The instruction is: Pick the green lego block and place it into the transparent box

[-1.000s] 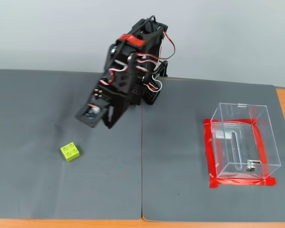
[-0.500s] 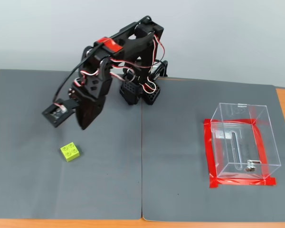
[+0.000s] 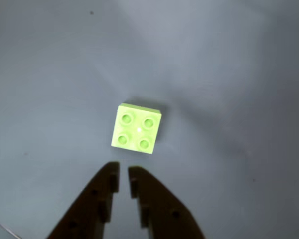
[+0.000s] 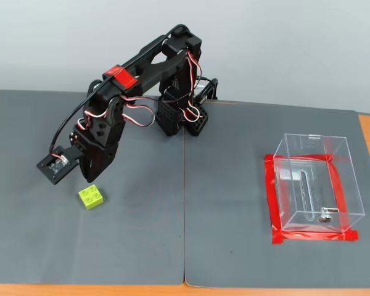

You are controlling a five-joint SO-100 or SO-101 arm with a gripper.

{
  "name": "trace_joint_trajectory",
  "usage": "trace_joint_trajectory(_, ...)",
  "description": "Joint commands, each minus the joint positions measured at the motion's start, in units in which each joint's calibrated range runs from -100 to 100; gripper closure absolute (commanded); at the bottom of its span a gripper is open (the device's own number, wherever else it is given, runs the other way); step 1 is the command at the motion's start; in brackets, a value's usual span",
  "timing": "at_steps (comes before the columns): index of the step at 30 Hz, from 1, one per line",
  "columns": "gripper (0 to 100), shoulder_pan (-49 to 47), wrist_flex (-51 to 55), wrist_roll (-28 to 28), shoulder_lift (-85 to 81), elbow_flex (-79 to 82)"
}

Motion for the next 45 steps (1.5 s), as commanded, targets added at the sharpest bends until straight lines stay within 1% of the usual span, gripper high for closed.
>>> trace_joint_trajectory(1,96,0.33,-1.68,0.22,1.58,-2.58)
trace_joint_trajectory(3,89,-0.04,-1.68,0.22,2.60,-2.58)
trace_joint_trajectory(6,75,-0.72,-1.68,-0.14,3.62,-2.58)
trace_joint_trajectory(8,70,-1.54,-1.68,0.07,4.21,-2.58)
trace_joint_trajectory(10,68,-1.91,-1.77,0.07,4.80,-2.58)
trace_joint_trajectory(14,68,-3.55,-1.86,0.07,6.08,-2.67)
trace_joint_trajectory(19,67,-4.22,-5.94,-0.09,7.60,-2.58)
trace_joint_trajectory(32,67,-3.92,-10.02,0.12,13.62,-2.58)
trace_joint_trajectory(45,67,-4.00,-10.28,-0.19,19.47,-2.49)
